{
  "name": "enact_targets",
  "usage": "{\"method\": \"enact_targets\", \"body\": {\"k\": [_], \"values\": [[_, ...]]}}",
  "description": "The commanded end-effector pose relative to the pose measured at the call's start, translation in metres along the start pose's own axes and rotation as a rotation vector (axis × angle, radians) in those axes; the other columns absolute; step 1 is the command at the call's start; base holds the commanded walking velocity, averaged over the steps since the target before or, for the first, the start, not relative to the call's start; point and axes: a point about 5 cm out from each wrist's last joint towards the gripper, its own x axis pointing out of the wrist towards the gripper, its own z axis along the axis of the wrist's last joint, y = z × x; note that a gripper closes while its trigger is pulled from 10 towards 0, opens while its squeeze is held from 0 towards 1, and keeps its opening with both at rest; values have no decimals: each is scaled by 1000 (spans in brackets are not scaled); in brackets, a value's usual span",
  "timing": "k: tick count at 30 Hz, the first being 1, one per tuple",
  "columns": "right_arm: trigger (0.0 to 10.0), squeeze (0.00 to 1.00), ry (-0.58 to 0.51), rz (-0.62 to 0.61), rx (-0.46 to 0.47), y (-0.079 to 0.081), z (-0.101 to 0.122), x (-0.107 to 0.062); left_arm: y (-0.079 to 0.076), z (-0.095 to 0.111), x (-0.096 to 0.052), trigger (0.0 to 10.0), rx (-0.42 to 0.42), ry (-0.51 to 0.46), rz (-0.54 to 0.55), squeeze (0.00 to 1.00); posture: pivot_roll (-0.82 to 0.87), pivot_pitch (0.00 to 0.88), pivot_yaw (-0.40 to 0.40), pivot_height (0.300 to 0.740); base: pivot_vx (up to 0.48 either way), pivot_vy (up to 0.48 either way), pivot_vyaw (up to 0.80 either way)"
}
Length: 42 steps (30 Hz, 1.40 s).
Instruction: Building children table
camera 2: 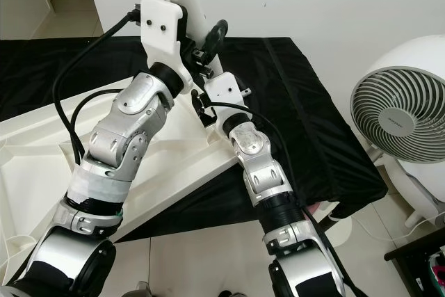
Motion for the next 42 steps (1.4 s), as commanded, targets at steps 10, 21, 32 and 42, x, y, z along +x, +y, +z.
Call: {"method": "enact_targets", "body": {"k": [10, 21, 32, 42], "values": [[10000, 0, -23, 6, -67, 0, 6, 9, -5, 5, 0, 10000, 17, -22, 12, 0, 157, 38, -60, 740, 0, 0, 0], [4314, 0, -31, 32, -127, 4, 3, 11, -8, 7, 0, 10000, 11, -30, 8, 0, 161, 38, -63, 740, 0, 0, 0], [0, 0, -18, 13, -127, 1, -1, 13, -9, 9, 1, 10000, 33, -29, 7, 0, 167, 44, -58, 740, 0, 0, 0], [10000, 0, 15, -47, -68, 0, -6, 14, -9, 9, 1, 10000, -55, -39, -8, 1000, 167, 52, -56, 740, 0, 0, 0]]}}
